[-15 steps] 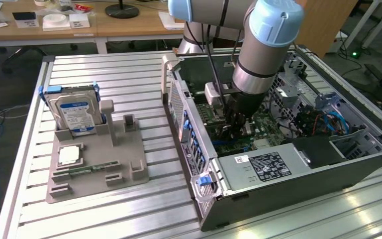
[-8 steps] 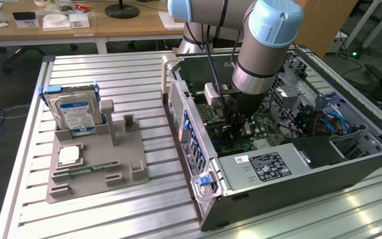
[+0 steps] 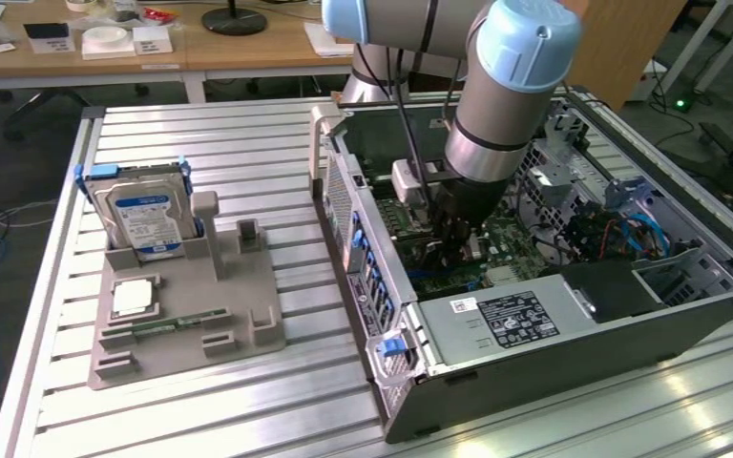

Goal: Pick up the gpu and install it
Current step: 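Insert the gpu into the slot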

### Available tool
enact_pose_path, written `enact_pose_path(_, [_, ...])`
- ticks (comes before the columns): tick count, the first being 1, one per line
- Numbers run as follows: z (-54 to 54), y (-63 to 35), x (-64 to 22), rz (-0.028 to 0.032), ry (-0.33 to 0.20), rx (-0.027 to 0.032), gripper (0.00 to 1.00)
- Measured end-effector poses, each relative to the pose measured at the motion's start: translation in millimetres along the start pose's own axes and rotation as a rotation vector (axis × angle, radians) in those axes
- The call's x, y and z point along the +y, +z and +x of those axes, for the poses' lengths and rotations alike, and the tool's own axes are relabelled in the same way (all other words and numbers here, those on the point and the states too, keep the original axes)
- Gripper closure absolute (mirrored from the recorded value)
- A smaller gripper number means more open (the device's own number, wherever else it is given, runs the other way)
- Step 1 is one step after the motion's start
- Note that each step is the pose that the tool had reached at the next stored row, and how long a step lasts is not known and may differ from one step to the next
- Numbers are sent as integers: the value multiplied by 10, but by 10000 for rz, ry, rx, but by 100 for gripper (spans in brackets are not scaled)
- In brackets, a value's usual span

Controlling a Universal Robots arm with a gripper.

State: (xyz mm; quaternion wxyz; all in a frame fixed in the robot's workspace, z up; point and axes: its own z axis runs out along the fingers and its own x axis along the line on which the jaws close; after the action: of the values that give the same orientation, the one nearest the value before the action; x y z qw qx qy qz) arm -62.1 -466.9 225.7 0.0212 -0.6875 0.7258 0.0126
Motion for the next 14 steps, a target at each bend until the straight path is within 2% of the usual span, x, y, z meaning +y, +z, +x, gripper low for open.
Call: enact_pose_path(14, [-7,12,3,0,-1,-2,72])
